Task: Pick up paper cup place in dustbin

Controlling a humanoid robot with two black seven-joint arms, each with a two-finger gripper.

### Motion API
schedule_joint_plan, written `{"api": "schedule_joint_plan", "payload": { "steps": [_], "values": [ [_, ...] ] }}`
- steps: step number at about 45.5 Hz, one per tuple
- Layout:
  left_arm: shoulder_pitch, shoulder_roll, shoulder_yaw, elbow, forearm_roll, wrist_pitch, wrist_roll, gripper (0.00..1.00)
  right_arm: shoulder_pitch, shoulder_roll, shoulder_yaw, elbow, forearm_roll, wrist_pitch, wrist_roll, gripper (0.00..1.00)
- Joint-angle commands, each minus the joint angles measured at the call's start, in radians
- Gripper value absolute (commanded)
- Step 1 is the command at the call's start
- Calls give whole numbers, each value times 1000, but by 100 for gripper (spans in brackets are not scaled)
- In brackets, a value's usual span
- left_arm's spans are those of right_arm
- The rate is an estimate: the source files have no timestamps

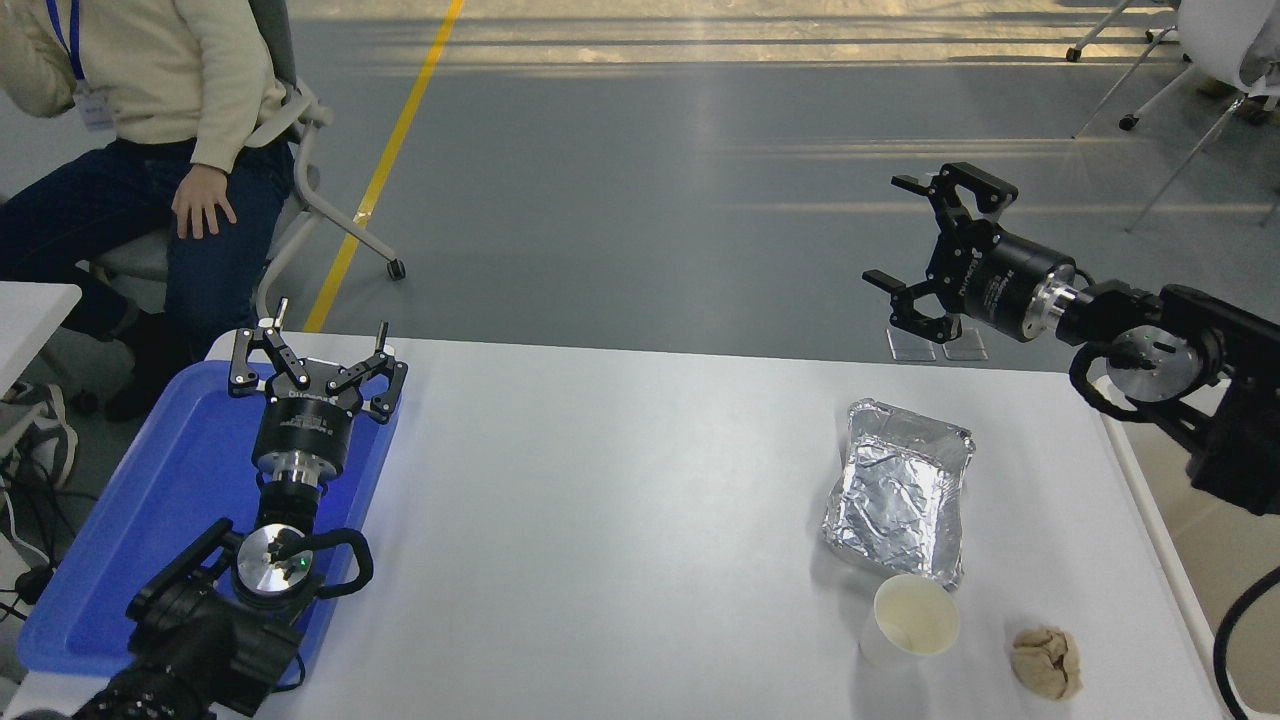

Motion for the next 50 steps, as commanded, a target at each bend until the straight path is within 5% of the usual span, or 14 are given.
{"api": "schedule_joint_plan", "payload": {
  "steps": [1,24,50],
  "values": [
    [0,0,0,0,0,0,1,100,198,-81,-335,125,-5,-11,0,100],
    [0,0,0,0,0,0,1,100,511,-91,-834,324,-175,-65,0,100],
    [0,0,0,0,0,0,1,100,714,83,-1136,438,-229,-73,0,100]
  ]
}}
